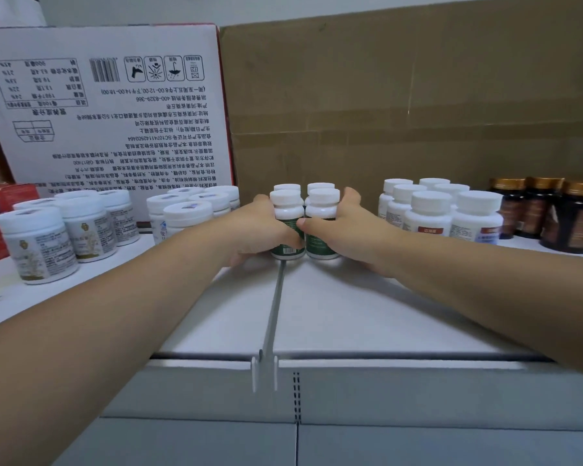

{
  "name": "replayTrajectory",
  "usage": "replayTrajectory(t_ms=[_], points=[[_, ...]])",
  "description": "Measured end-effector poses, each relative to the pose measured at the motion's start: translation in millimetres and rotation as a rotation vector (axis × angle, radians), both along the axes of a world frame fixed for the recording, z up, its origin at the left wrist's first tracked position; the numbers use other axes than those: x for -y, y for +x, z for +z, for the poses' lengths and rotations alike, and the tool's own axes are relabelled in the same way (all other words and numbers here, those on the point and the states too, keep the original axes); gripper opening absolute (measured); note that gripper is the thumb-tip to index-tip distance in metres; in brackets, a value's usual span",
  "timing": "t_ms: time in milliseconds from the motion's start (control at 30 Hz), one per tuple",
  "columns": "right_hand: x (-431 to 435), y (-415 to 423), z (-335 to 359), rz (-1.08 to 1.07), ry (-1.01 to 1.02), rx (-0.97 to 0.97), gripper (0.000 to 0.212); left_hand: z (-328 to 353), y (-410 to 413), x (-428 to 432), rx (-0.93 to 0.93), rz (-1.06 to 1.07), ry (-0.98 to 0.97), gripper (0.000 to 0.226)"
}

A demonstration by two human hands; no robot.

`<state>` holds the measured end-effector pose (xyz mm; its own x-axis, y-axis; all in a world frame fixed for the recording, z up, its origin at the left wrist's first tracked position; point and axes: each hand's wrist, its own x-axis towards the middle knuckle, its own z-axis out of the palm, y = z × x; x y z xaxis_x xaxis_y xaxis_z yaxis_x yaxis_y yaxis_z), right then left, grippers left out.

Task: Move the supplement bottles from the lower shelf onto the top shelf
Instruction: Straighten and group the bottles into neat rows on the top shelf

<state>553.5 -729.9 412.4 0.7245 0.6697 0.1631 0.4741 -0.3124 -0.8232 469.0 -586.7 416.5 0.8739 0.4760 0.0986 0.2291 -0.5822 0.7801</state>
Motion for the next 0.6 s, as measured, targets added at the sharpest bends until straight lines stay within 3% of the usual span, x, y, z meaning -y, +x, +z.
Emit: replayTrajectory(t_ms=[133,200,333,433,600], points=[[20,-23,4,-0.024,-0.148,0.064,0.067,11,-24,36,-0.111,0.083,0.201,0.032],[34,-34,5,-0.009,-0.216,0.132,0.062,13,-35,50,-0.166,0.123,0.328,0.015],[67,-55,10,0.055,-0.35,0.289,0.048,17,-58,73,-0.289,0.112,0.603,0.009],[97,-62,18,0.055,-0.332,0.32,0.045,24,-72,75,-0.336,0.134,0.733,0.027],[155,-54,31,-0.039,-0.299,0.363,0.013,32,-80,84,-0.313,0.093,0.939,0.022]])
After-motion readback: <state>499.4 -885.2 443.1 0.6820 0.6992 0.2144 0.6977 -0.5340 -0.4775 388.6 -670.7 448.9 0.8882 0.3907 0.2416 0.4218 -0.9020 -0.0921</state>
